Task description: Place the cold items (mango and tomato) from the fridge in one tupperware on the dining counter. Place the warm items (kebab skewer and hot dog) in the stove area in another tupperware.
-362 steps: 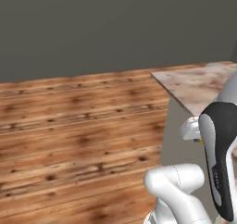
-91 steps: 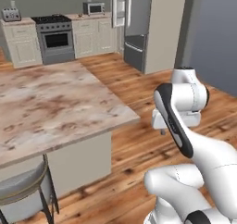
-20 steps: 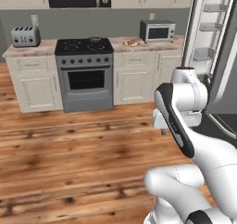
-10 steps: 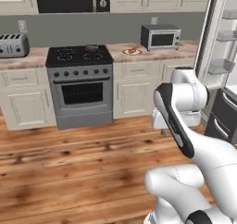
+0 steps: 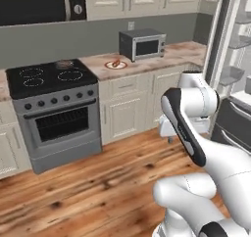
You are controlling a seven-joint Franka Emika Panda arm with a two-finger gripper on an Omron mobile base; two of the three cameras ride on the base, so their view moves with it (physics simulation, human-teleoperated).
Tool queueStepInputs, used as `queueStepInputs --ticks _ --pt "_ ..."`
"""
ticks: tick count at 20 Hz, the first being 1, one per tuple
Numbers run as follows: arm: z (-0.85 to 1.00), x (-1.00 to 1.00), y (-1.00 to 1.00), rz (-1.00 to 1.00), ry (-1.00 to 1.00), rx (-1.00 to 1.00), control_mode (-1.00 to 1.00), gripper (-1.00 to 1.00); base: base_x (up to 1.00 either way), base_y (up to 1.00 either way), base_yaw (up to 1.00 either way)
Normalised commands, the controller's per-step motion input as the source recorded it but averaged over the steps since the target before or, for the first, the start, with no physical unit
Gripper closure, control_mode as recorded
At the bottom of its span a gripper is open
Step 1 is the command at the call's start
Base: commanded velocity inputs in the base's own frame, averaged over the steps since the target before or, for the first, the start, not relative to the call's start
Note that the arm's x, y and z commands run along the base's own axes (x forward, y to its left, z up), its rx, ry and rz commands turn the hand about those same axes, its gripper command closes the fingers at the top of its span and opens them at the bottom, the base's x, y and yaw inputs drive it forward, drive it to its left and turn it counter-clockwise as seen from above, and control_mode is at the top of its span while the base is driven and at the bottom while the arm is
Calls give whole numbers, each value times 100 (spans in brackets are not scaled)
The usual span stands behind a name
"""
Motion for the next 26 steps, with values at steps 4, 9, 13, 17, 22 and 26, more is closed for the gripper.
queueStepInputs --ticks 4,9,13,17,22,26 --pt "0 0 0 0 0 0 100 -100 27 55 -72" --pt "0 0 0 0 0 0 100 -100 25 46 -75" --pt "0 0 0 0 0 0 100 -100 26 96 -47" --pt "0 0 0 0 0 0 100 -100 54 100 -21" --pt "0 0 0 0 0 0 100 -100 33 62 -42" --pt "0 0 0 0 0 0 100 -100 2 18 -81"
